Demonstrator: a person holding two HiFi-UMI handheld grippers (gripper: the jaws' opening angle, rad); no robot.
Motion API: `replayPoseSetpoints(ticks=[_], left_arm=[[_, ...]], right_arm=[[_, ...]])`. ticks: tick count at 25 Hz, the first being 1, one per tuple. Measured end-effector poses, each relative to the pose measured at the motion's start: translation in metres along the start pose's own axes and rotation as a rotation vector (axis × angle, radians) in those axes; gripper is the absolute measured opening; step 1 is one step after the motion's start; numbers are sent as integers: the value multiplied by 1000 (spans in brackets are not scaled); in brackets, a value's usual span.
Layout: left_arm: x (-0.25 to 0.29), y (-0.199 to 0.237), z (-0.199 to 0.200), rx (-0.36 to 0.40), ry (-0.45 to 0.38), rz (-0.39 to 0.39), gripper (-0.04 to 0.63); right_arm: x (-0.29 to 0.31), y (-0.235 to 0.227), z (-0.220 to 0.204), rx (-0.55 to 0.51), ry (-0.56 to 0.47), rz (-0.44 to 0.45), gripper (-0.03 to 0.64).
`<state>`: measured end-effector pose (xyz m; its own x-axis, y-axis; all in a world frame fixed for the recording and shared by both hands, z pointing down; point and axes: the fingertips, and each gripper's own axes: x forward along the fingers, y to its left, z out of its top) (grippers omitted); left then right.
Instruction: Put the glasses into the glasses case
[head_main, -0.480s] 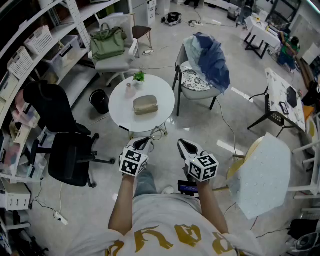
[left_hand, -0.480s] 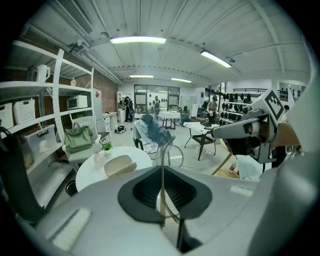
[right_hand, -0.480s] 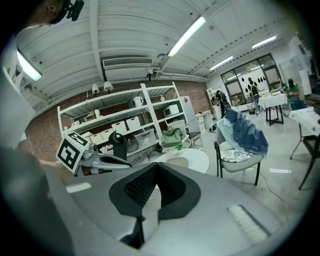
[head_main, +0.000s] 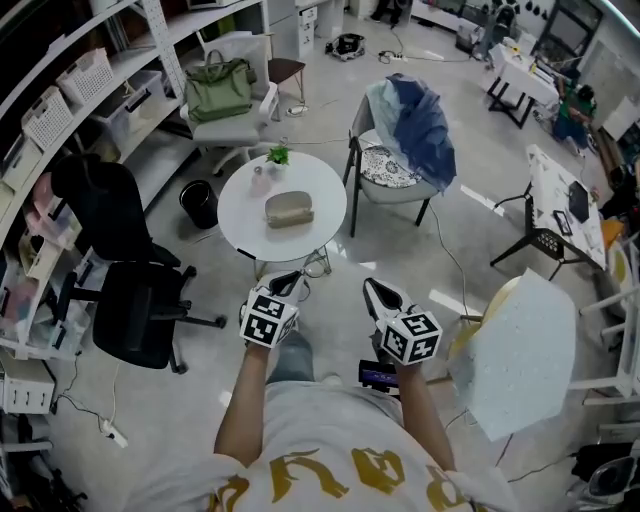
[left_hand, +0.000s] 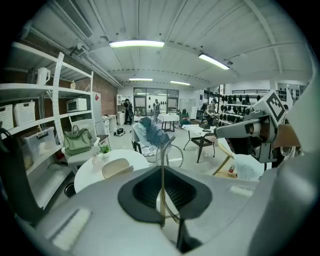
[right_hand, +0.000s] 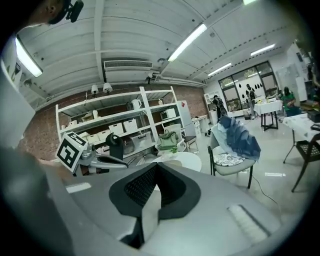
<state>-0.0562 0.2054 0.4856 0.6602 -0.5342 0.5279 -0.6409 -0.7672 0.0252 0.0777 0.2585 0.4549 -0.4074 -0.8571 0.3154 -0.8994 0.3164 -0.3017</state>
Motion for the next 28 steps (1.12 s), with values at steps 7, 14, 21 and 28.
replayPoseSetpoints(ticks=[7, 14, 21, 28], left_arm=[[11, 20, -10, -26, 26, 7, 15], [50, 59, -4, -60, 60, 10, 15], [108, 129, 10, -98, 107, 29, 15], [150, 191, 26, -91, 134, 28, 15]], right_arm=[[12, -14, -2, 22, 11, -36, 28], [59, -40, 1, 43, 69, -27, 28], [136, -82, 30, 73, 97, -20, 28], [213, -92, 50, 33, 150, 9, 28]])
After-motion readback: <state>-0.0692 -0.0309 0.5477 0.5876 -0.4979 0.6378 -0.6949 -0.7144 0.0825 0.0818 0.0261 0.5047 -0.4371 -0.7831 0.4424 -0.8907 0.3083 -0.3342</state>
